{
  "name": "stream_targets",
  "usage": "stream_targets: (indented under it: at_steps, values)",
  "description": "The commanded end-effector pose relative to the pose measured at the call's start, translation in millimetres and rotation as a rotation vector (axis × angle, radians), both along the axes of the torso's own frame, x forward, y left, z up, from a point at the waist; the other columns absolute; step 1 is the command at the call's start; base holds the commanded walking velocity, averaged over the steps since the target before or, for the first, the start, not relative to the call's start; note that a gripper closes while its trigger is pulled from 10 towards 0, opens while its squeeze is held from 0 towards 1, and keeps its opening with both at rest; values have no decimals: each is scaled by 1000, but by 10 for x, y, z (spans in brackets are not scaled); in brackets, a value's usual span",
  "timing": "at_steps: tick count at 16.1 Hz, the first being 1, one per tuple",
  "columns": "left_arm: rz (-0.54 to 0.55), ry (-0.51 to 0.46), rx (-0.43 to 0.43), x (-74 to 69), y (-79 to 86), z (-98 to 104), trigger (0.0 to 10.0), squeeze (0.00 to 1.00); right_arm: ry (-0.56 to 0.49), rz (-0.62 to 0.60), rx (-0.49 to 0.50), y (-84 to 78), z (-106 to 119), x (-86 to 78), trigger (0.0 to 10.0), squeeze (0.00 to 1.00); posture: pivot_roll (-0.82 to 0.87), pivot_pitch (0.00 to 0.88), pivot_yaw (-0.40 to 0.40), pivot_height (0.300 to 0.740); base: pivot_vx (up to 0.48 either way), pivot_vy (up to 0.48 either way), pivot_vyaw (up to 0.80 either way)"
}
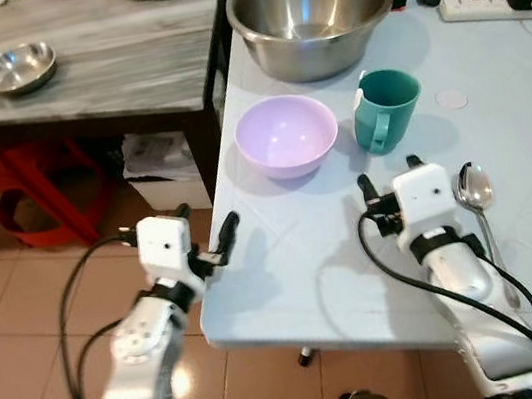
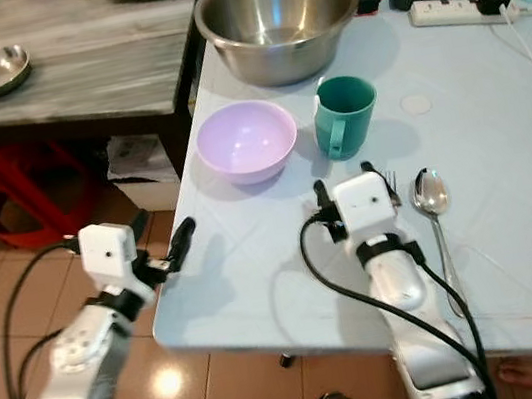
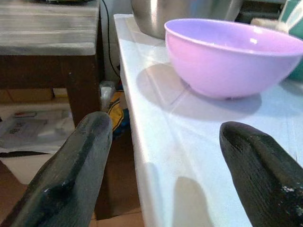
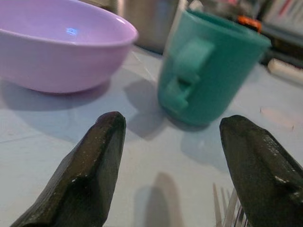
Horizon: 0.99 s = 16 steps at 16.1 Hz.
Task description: Setting the table
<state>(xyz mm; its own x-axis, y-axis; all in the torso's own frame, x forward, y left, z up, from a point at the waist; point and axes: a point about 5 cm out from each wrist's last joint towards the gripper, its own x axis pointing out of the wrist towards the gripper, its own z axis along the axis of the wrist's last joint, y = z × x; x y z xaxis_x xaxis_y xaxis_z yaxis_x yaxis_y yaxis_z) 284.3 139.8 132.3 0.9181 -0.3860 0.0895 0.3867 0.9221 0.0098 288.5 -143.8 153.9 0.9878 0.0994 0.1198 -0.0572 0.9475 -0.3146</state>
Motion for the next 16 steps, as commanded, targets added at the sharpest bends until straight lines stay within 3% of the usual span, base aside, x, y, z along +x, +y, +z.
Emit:
stream_targets:
  at_steps: [1, 7, 8, 10, 14, 16]
  values:
    - [-46, 9, 37, -45, 16, -48, 10000, 0, -20, 39, -9, 98, 29, 6, 10000, 0, -138, 210, 17, 740, 0, 0, 0]
    - [-224, -1, 116, -139, -44, -51, 10000, 0, -11, 153, -66, 257, 64, 45, 10000, 0, -142, 209, 9, 740, 0, 0, 0]
    - [-239, 0, 115, -148, -51, -53, 10000, 0, 31, 145, -76, 255, 40, 58, 10000, 0, -142, 209, 9, 740, 0, 0, 0]
    - [-251, -15, 146, -152, -46, -54, 10000, 0, 73, 279, -81, 317, 61, 79, 10000, 0, -142, 211, 8, 740, 0, 0, 0]
    - [-251, -19, 147, -132, -40, -45, 10000, 0, 49, 366, -186, 359, 271, 274, 10000, 0, -147, 217, 6, 740, 0, 0, 0]
    - [-249, -20, 141, -139, -52, -48, 10000, 0, 32, 392, -200, 397, 346, 285, 10000, 0, -147, 221, 4, 740, 0, 0, 0]
